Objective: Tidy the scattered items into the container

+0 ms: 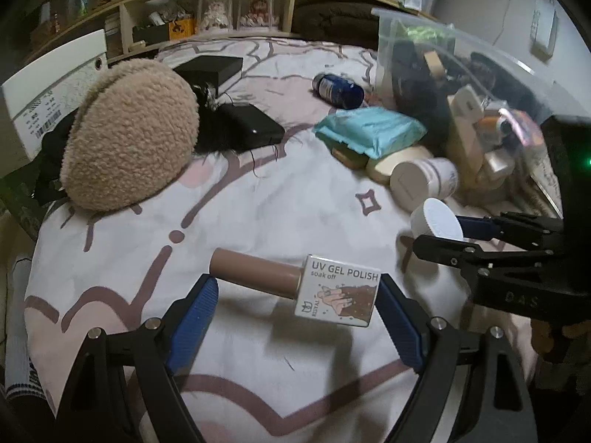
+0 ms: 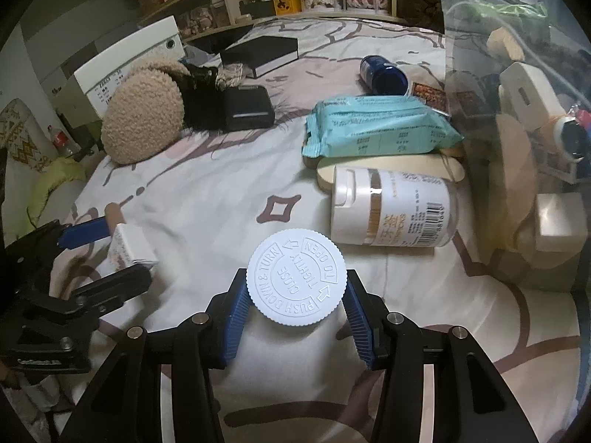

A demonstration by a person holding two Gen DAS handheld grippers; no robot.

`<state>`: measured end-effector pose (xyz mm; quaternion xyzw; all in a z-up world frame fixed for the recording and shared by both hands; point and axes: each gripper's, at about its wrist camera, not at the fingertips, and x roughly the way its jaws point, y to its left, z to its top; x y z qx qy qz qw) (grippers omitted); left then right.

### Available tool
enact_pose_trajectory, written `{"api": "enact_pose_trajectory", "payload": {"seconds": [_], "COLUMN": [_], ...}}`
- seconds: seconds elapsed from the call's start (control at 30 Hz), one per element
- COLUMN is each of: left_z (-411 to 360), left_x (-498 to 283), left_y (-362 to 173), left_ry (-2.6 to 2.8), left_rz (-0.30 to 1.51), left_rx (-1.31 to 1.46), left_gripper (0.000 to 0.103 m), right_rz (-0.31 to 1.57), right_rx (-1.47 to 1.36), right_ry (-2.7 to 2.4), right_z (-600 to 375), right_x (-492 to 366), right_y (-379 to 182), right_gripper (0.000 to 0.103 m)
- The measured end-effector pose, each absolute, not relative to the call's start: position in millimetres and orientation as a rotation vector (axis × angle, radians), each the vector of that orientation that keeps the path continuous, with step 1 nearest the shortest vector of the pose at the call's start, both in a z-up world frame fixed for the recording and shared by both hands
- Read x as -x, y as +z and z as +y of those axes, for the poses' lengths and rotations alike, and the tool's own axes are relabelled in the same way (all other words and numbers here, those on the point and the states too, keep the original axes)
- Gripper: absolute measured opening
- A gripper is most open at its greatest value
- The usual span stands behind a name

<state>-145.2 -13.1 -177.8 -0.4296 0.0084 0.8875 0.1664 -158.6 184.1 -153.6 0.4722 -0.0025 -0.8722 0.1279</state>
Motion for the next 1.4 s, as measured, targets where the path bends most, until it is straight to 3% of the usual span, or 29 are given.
{"api": "enact_pose_trajectory", "payload": {"seconds": [0.37, 0.67, 0.77, 0.9, 1.4], "left_z": [-18.2, 7.5, 14.3, 13.0, 18.5], "left_x": [135.7, 134.4, 133.9, 137.4, 138.8], "left_y": [-175.7, -203.6, -208.6, -210.6, -207.5], "left_ry": [2.522, 2.457, 2.459, 2.44, 2.408], "left_rz": [-0.019, 0.221, 0.34, 0.362, 0.418], "left_rx": [1.262, 1.396, 1.374, 1.357, 1.306], "left_gripper": [0.086, 0.086, 0.093, 0.095, 0.088], "right_rz": [-0.04, -0.058, -0.058, -0.065, -0.056], "right_rx": [-1.353, -1.4, -1.409, -1.421, -1.425], "right_ry": [-2.537, -2.511, -2.503, -2.494, -2.484], "right_z": [189.6, 191.0, 190.3, 190.2, 188.3], "right_x": [154.2, 159.4, 160.6, 161.8, 162.2], "right_y": [-143.7, -151.4, -153.5, -155.8, -157.3], "right_gripper": [0.05, 0.05, 0.05, 0.05, 0.05]}}
